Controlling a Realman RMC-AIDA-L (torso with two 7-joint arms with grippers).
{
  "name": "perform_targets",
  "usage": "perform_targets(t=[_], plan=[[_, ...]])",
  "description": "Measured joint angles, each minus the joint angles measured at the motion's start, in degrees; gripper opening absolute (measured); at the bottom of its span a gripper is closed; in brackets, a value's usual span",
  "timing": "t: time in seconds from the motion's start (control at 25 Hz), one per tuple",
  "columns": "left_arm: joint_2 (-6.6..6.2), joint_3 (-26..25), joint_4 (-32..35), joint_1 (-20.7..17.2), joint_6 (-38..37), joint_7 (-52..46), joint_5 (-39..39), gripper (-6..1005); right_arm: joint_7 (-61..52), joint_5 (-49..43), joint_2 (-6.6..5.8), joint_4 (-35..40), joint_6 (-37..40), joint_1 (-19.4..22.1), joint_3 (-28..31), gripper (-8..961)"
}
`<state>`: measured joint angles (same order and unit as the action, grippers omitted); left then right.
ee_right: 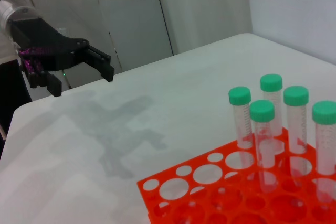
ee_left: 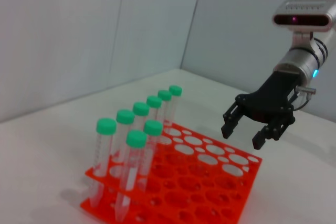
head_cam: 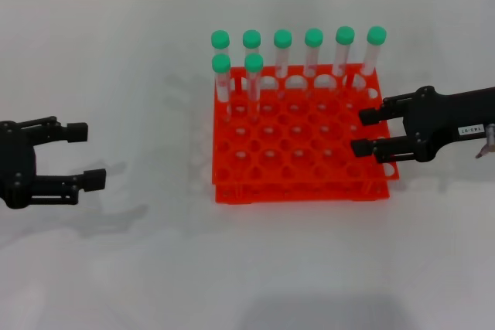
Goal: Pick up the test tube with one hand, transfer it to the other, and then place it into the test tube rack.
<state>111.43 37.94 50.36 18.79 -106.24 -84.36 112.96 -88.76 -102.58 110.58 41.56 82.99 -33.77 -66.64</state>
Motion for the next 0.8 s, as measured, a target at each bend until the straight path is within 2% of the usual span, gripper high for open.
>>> perform_targets(t=[0.32,0.8], plan=[[1.37,-0.03,0.40,3.57,1.30,-3.20,6.28,895,-0.23,-1.87,0.75,0.00,-0.59,-0.79,-0.13,583],[1.51,-0.06,0.40,4.84,1.75,-4.40,7.89,895,-0.42,-2.77,1.06,0.15,-0.64,-1.26,-0.07,583]])
